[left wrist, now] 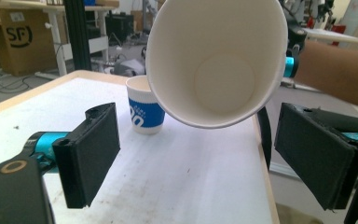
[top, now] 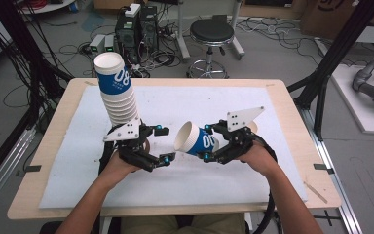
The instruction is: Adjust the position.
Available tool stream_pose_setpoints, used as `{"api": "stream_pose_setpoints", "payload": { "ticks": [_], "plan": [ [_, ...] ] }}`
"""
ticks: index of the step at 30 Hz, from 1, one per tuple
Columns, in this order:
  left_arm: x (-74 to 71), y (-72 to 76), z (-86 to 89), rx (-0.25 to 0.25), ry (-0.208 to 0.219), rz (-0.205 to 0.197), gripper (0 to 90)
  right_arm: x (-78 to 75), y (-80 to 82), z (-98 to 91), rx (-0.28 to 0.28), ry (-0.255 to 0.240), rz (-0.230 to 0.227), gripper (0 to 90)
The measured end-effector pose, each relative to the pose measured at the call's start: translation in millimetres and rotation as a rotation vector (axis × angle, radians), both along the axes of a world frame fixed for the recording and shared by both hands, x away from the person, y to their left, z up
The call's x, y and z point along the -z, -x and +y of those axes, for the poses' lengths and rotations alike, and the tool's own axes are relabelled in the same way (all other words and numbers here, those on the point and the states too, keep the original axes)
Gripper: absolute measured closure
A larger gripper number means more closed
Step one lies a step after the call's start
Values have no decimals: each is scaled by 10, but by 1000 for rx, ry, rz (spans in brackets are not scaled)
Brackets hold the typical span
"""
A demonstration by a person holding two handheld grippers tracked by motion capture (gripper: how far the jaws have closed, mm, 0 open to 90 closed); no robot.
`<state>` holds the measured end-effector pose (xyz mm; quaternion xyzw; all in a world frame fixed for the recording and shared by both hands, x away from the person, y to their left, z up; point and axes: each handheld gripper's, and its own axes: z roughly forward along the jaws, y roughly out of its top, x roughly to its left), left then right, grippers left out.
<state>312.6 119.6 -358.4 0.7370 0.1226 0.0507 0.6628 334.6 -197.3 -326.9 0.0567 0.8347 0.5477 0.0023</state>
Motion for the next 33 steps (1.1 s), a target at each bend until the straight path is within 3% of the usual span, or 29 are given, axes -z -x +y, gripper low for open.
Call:
{"api": "stream_pose_setpoints", "payload": {
  "ticks": [10,19,26,33],
  "plan": [
    [9,9,-8,17,66,12,140,75,34,81,-11,-92,5,273],
    [30,23,-66,66,124,44,139,218,53,173,-26,-146,34,273],
    [44,34,-96,81,124,63,139,314,69,270,-54,-166,57,273],
    [43,38,-90,92,105,54,196,362,88,314,-68,-123,64,277]
  ]
}}
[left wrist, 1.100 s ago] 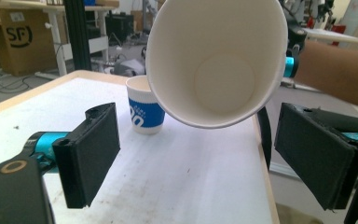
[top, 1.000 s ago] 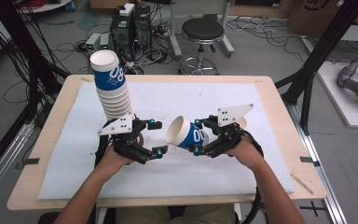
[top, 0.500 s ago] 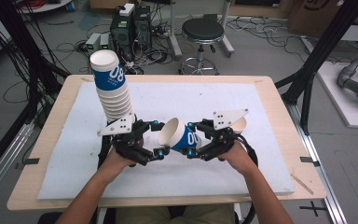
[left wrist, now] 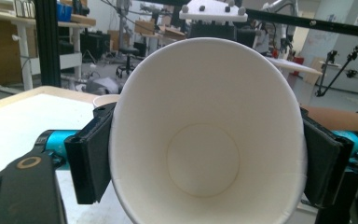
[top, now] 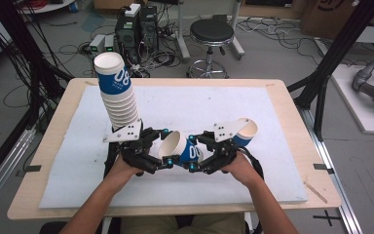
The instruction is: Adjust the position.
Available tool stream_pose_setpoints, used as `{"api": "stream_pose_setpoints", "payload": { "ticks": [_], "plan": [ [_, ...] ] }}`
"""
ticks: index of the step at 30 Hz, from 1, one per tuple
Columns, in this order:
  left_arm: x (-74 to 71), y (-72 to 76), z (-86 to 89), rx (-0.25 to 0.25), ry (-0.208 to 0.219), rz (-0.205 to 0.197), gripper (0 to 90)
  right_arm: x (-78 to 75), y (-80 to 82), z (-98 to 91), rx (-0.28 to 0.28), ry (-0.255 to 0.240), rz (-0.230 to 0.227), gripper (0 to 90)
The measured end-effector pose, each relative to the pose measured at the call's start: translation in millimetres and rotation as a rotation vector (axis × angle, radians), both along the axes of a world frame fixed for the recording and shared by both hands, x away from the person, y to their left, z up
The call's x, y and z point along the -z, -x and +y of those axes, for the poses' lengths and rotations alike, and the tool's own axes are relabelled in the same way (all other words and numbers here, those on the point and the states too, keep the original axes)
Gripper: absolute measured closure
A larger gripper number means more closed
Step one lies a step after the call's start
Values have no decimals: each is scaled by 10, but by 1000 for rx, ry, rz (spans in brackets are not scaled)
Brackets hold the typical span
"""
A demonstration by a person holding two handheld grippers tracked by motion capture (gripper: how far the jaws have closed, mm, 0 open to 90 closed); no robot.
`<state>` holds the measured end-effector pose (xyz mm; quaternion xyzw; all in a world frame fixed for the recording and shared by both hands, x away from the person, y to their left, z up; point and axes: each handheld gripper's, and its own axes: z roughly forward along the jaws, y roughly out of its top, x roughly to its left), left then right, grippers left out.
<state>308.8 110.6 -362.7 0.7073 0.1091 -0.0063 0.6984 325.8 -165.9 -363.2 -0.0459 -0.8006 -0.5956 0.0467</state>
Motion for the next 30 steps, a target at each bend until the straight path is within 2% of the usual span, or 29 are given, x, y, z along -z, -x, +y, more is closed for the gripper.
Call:
{"api": "stream_pose_setpoints", "payload": {
  "ticks": [4,8,9,10,13,16,19,22,30],
  "plan": [
    [-9,5,1,6,-20,-5,226,-3,2,0,1,11,-9,289],
    [-40,11,-12,4,-61,-10,236,-6,11,1,7,35,5,284],
    [-51,12,-12,2,-71,-12,236,-15,17,4,14,44,9,262],
    [-65,12,-9,-1,-83,-14,236,-25,23,12,22,51,15,192],
    [-102,12,12,-20,-117,-11,236,-69,41,16,38,115,15,167],
    [-136,16,18,-42,-179,-12,236,-118,48,15,32,171,-13,167],
    [-160,26,6,-44,-213,-8,235,-175,47,23,21,234,-42,167],
    [-172,32,-12,-43,-245,-14,235,-231,31,39,8,272,-56,167],
    [-205,49,-40,-37,-288,-23,235,-286,-19,128,-28,333,-65,167]
  ]
}}
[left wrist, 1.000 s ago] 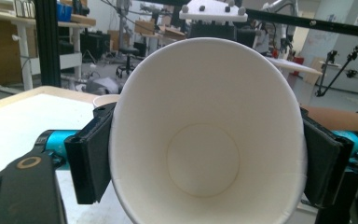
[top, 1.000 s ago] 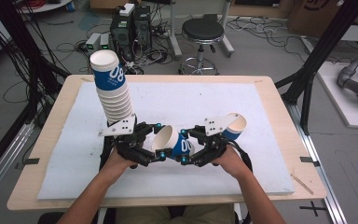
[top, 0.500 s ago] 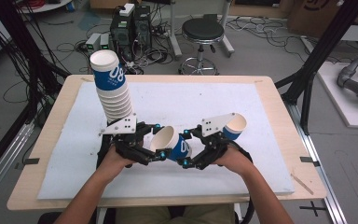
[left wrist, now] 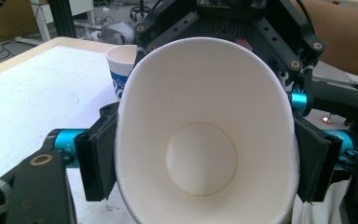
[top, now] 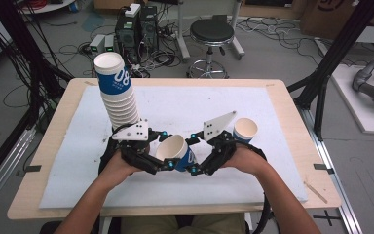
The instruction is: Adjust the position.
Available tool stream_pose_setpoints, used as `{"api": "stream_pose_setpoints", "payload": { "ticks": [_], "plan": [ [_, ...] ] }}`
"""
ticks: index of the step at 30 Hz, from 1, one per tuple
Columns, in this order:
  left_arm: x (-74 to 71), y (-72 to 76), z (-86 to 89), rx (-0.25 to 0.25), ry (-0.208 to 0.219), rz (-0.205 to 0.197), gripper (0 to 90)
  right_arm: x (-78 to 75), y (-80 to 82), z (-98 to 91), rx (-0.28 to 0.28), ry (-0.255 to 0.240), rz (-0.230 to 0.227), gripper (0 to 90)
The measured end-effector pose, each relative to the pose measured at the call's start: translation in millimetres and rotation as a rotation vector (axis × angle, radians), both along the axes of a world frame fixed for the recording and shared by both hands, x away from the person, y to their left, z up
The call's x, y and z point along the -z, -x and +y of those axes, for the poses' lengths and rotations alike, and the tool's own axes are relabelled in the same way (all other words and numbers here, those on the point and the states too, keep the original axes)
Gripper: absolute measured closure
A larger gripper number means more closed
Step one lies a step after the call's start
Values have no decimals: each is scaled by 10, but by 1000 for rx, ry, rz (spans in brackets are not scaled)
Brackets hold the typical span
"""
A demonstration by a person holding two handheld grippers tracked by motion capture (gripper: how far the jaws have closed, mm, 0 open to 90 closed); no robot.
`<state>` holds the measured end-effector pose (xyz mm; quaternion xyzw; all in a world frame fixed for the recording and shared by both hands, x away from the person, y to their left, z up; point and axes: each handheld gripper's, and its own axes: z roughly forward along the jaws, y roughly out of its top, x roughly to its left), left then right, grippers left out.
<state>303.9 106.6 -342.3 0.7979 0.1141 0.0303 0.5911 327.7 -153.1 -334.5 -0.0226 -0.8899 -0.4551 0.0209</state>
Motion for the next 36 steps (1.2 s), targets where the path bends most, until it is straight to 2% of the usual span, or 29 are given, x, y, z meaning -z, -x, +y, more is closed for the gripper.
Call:
{"api": "stream_pose_setpoints", "payload": {
  "ticks": [5,13,15,16,18,20,23,25,29,33,36],
  "plan": [
    [-16,17,-26,15,-15,6,235,46,3,80,-21,16,6,167],
    [-11,36,-59,51,-35,11,233,106,2,203,-56,12,17,168],
    [-11,37,-61,58,-35,13,232,120,6,205,-60,5,33,206],
    [-10,39,-62,58,-38,11,231,127,1,203,-65,6,25,237],
    [-7,36,-63,60,-38,15,227,139,2,200,-77,-3,49,275],
    [3,33,-64,65,-48,9,215,153,0,202,-83,-5,52,274],
    [30,33,-72,46,0,22,178,159,6,190,-71,-12,40,268],
    [34,30,-53,31,16,12,154,163,6,163,-46,-14,23,268],
    [33,23,7,2,69,3,154,181,0,50,0,-46,18,268],
    [26,29,75,-24,118,-17,154,188,-27,-95,66,-81,9,268],
    [25,52,145,-48,138,-38,154,191,-46,-212,131,-130,-7,267]
  ]
}}
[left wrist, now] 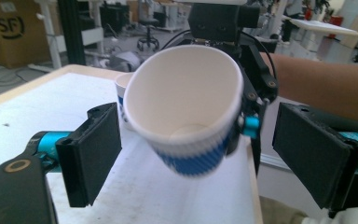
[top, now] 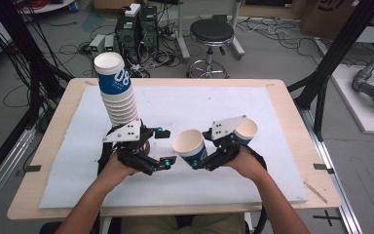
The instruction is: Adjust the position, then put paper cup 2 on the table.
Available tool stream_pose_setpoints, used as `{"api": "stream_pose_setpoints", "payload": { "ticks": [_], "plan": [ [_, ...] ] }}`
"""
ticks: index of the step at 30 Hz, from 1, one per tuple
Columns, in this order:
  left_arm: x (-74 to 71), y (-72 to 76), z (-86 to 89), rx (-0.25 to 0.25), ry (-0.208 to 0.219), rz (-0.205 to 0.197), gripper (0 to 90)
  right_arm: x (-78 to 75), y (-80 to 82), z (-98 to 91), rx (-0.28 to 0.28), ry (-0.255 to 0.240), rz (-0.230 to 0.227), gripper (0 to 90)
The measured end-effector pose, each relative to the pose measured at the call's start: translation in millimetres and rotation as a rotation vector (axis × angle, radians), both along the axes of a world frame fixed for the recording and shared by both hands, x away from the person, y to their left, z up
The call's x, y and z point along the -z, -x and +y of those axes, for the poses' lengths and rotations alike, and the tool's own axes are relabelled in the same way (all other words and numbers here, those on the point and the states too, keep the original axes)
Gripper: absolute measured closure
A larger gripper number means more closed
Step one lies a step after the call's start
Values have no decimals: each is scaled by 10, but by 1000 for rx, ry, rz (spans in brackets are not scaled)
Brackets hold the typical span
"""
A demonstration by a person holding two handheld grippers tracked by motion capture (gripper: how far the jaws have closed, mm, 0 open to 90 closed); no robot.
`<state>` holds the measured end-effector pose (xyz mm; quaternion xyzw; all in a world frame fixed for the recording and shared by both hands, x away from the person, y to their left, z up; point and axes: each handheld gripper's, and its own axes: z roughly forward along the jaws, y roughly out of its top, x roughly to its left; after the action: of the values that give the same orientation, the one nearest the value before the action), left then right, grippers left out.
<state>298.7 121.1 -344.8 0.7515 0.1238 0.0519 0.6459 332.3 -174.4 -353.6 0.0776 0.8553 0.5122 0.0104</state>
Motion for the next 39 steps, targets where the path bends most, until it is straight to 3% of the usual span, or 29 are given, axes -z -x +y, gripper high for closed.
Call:
{"api": "stream_pose_setpoints", "payload": {
  "ticks": [3,7,12,13,14,15,16,20,24,29,39],
  "plan": [
    [13,42,91,-34,23,-17,154,4,-19,-124,69,-59,-21,265],
    [39,91,202,-77,29,-32,155,-5,2,-218,118,-92,-48,266],
    [111,180,444,-167,27,-35,155,-7,55,-310,170,-119,-69,265],
    [142,216,559,-209,28,-42,155,0,77,-332,187,-119,-74,264],
    [142,216,559,-209,28,-42,155,5,86,-341,198,-123,-80,264],
    [184,246,678,-259,41,-44,155,13,98,-346,208,-129,-80,264],
    [184,246,678,-259,41,-44,155,13,98,-346,208,-129,-80,264],
    [295,283,905,-389,45,-54,155,29,104,-375,222,-129,-93,263],
    [353,264,1070,-448,71,-49,158,8,97,-404,240,-162,-103,263],
    [388,249,1231,-532,79,-45,158,6,92,-412,248,-159,-108,263],
    [398,216,1286,-575,87,-47,158,7,115,-418,245,-155,-113,263]
  ]
}}
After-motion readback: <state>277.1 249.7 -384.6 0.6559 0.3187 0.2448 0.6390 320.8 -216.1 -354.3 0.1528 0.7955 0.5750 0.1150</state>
